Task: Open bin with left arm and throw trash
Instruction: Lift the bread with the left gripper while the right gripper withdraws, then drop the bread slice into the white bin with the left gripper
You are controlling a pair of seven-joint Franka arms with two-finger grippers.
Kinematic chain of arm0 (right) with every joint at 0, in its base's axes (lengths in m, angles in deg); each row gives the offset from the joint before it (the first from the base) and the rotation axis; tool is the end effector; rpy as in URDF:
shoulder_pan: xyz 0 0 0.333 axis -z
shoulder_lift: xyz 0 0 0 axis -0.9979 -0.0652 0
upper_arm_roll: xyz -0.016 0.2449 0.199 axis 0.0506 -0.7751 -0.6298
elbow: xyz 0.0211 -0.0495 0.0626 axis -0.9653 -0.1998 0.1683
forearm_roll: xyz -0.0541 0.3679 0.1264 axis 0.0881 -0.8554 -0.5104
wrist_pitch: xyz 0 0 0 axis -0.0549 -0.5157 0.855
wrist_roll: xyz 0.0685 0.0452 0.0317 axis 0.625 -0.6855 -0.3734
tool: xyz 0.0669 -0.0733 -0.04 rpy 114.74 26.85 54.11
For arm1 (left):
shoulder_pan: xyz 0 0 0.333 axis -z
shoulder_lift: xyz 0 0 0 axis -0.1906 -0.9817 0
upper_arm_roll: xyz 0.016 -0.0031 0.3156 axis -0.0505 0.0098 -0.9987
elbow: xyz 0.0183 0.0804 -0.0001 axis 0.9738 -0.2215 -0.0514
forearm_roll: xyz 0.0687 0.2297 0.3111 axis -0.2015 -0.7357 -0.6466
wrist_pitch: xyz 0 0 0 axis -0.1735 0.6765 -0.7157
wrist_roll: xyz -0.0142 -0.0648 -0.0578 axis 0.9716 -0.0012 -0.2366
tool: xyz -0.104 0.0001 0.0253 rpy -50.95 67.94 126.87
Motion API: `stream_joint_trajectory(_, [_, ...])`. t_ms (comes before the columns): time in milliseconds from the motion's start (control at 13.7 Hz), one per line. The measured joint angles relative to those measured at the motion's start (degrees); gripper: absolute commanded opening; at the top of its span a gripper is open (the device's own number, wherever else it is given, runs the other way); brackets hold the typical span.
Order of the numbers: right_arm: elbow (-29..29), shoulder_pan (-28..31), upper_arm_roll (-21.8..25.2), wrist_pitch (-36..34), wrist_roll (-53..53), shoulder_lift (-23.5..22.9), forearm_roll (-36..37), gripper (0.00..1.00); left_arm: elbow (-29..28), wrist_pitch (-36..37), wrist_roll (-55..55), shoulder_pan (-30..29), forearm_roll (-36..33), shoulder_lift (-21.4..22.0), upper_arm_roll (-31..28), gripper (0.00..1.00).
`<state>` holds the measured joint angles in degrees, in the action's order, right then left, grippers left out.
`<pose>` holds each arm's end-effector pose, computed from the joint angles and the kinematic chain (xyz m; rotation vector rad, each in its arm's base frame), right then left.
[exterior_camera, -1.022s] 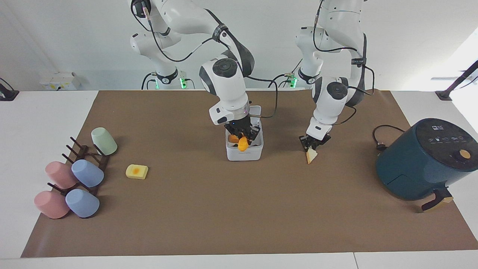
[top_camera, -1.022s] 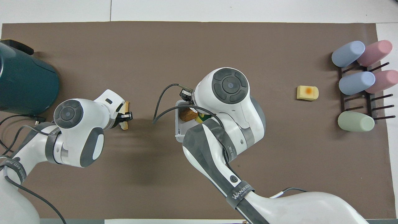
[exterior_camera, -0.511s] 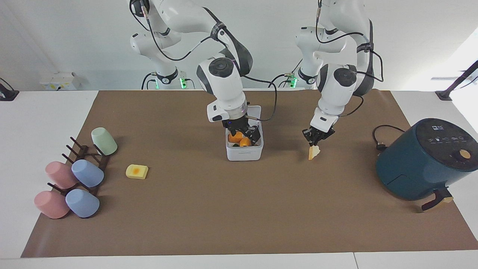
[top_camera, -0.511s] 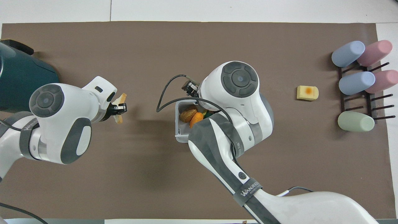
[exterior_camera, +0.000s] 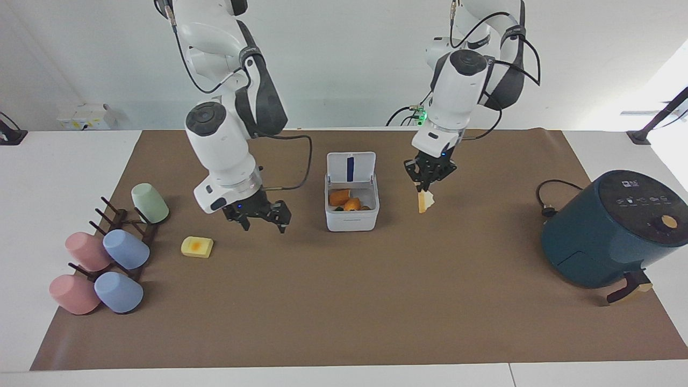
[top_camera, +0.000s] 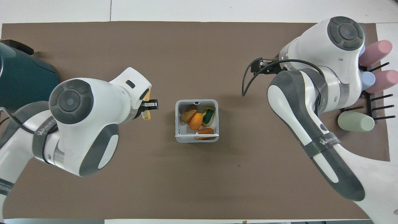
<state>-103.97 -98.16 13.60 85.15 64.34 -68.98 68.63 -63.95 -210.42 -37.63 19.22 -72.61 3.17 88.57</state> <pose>0.6465 0.1282 0.4326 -3.0645 0.0861 -0.1241 0.4912 -0.2915 0.4824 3.0393 -0.0754 0.2105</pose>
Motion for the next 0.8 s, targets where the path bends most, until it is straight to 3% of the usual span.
stream_joint_trajectory(219, [-5.62, 5.88, 0.08, 5.44, -17.51, 0.03, 2.64, 1.00, 0.12, -4.18, 1.02, 6.32, 0.00, -1.68, 0.23, 0.00])
stream_joint_trajectory(365, [-10.36, 7.64, 0.07, 10.85, -22.84, -0.25, 7.58, 0.99, 0.11, -5.91, 2.21, 9.83, 0.00, -3.55, 0.29, 0.00])
stream_joint_trajectory(438, [-12.47, 7.93, 0.08, 12.77, -23.07, -0.47, 10.26, 0.96, 0.08, -6.82, 2.62, 11.45, 0.00, -4.48, 0.31, 0.45])
stream_joint_trajectory(511, [-14.21, 8.40, 0.08, 14.13, -22.97, -0.80, 11.95, 0.96, 0.07, -7.61, 2.97, 12.63, 0.00, -5.22, 0.36, 0.99])
stream_joint_trajectory(803, [-16.32, 12.31, 0.09, 17.33, -22.94, -2.51, 12.73, 0.89, 0.18, -8.47, 3.06, 13.12, 0.01, -5.74, -0.03, 1.00])
